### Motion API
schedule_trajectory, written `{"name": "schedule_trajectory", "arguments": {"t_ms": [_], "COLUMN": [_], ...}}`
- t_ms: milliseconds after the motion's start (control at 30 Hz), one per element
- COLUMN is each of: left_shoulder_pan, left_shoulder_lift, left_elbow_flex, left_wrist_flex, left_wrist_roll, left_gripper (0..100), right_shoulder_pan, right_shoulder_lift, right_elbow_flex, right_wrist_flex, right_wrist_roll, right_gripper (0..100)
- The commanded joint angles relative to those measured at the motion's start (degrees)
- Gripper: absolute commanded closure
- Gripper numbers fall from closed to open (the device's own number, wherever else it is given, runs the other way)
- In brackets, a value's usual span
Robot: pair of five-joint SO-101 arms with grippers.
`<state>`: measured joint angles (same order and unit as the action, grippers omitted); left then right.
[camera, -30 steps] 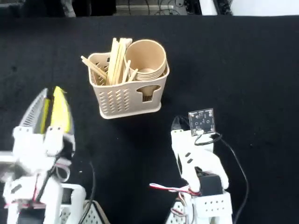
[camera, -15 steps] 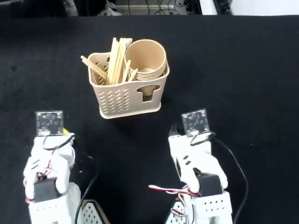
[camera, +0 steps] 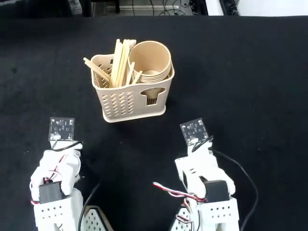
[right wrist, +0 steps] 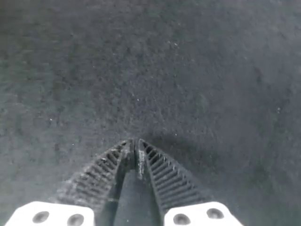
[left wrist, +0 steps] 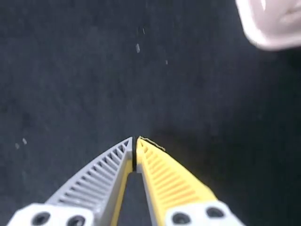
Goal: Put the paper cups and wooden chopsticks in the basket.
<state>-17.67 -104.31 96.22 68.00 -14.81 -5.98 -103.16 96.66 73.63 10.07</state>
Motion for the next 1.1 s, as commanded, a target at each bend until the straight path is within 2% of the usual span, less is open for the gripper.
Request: {"name": "schedule_trajectory", "arguments": {"t_ms": [0,300,1067], "left_shoulder_pan": [-0.04,-8.13,-8.31], "left_shoulder_lift": [0.0,0.0,0.09], "left_elbow_flex": [1.1,1.1,1.1], "left_wrist_flex": [5.1,5.01,5.01], "left_wrist_roll": [-0.53,-0.35,-0.26], "left_gripper": [97,97,97], "right_shoulder_pan": [1.93,2.02,2.02], "right_shoulder_lift": [-4.88,-4.88,-4.88], "right_elbow_flex": [-0.13,-0.13,-0.13], "right_wrist_flex": [0.53,0.79,0.79], "right_wrist_roll": [0.26,0.26,0.26], "right_gripper": [98.6,98.6,98.6]}}
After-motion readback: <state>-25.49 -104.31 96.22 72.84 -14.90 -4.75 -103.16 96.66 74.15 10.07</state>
